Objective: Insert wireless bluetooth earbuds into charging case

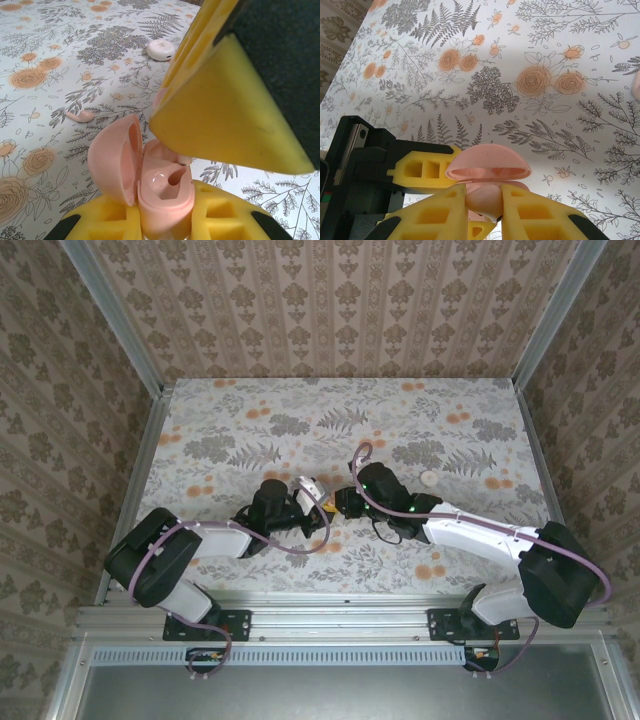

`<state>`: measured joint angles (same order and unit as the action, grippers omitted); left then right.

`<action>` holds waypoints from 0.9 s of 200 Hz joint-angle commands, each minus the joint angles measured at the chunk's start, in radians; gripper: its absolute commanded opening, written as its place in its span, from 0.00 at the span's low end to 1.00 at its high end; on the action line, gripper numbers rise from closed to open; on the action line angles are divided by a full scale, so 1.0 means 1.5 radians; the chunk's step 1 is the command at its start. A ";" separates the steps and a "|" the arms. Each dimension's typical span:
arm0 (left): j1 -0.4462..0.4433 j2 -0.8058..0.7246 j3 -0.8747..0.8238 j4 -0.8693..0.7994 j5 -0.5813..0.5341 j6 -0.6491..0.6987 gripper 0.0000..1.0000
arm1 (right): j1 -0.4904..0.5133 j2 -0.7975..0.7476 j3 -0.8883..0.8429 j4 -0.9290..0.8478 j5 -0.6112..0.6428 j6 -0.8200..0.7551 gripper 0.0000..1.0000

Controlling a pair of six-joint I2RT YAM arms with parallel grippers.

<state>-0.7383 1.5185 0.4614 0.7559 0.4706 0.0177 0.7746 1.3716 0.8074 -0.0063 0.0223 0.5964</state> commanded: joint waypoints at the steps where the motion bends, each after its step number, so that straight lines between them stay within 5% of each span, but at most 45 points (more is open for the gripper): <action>1: 0.003 -0.017 0.021 0.031 0.008 -0.015 0.10 | 0.008 -0.006 0.005 0.001 0.021 -0.013 0.20; 180: 0.013 -0.014 0.024 0.064 0.015 -0.058 0.10 | 0.038 -0.002 0.016 0.001 0.088 -0.045 0.20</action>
<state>-0.7315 1.5185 0.4721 0.7937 0.4782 -0.0448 0.8200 1.3724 0.8085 0.0280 0.1257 0.5690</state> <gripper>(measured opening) 0.194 0.204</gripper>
